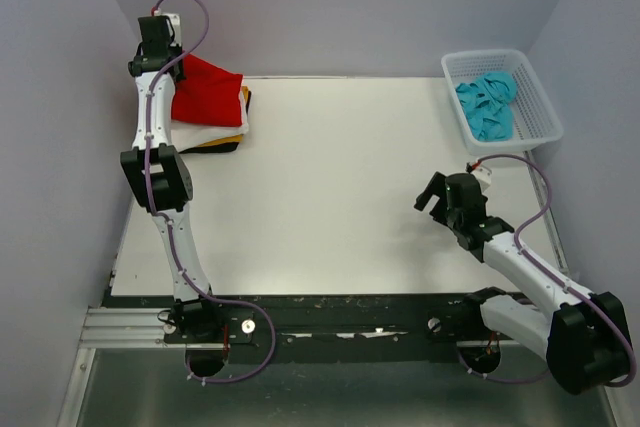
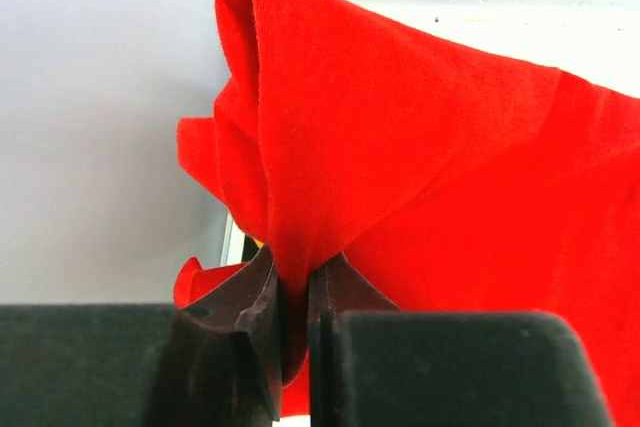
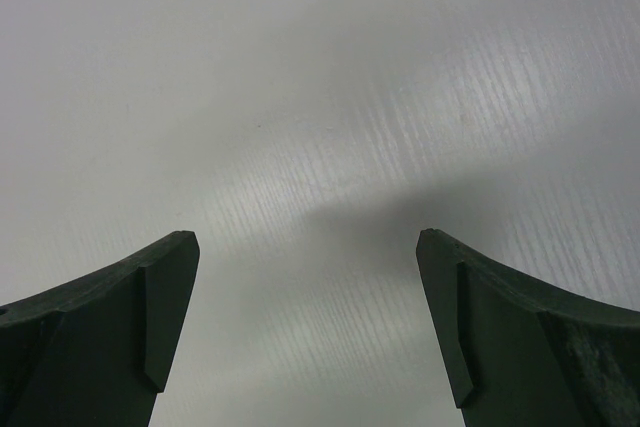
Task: Fold and stack the t-shirts
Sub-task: Put the neatly folded tshirt into the corner of the board with the left arm, then reset both arms
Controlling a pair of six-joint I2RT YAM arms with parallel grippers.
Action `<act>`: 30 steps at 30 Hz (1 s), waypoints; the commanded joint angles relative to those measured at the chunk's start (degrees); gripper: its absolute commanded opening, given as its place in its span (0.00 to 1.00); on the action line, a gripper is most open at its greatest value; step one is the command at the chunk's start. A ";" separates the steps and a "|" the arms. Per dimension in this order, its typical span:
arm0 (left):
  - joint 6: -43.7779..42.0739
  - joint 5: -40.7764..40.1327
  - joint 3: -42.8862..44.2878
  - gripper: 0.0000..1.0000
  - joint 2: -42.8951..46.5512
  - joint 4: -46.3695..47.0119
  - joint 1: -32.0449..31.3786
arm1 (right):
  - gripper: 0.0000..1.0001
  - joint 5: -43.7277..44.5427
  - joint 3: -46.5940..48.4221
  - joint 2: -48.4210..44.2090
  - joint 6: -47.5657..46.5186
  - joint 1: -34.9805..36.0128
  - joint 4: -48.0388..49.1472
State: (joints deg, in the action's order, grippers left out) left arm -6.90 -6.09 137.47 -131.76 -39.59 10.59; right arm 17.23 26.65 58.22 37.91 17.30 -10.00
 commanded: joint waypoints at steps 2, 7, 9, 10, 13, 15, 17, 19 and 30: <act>-0.10 -3.68 0.18 0.37 -1.68 3.01 0.66 | 1.00 1.14 2.21 0.44 0.84 0.06 -0.58; 3.24 -10.31 -0.10 0.98 1.50 1.12 0.58 | 1.00 1.81 3.81 0.14 0.20 0.00 -2.46; 6.26 -10.61 -0.47 0.98 4.41 -0.03 0.57 | 1.00 2.07 4.43 -0.44 0.06 0.01 -3.18; 8.40 -9.80 -0.59 0.99 6.25 -0.76 0.62 | 1.00 2.04 4.46 -0.77 -0.06 -0.05 -3.23; 15.34 -2.48 -1.65 0.98 11.78 -4.22 0.49 | 1.00 0.44 4.38 -1.59 -0.45 -0.01 -3.18; 19.82 4.90 -5.09 0.99 16.44 -4.24 0.16 | 1.00 -0.65 4.20 -2.20 -0.57 -0.04 -3.18; 24.96 11.83 -11.21 0.99 21.79 -1.98 -0.71 | 1.00 -1.15 3.97 -3.12 -1.07 0.01 -3.27; 29.04 17.40 -19.61 0.99 27.75 3.33 -2.29 | 1.00 -0.85 3.63 -4.22 -2.09 0.01 -3.00; 37.28 12.76 -75.88 0.99 63.25 26.05 -25.57 | 1.00 -3.81 -0.55 -11.35 -1.90 0.05 -0.99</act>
State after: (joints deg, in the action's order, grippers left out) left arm 25.21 7.29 79.75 -77.97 -22.98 -8.58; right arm 14.79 27.51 49.06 36.36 17.30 -11.53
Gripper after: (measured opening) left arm 0.984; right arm 0.998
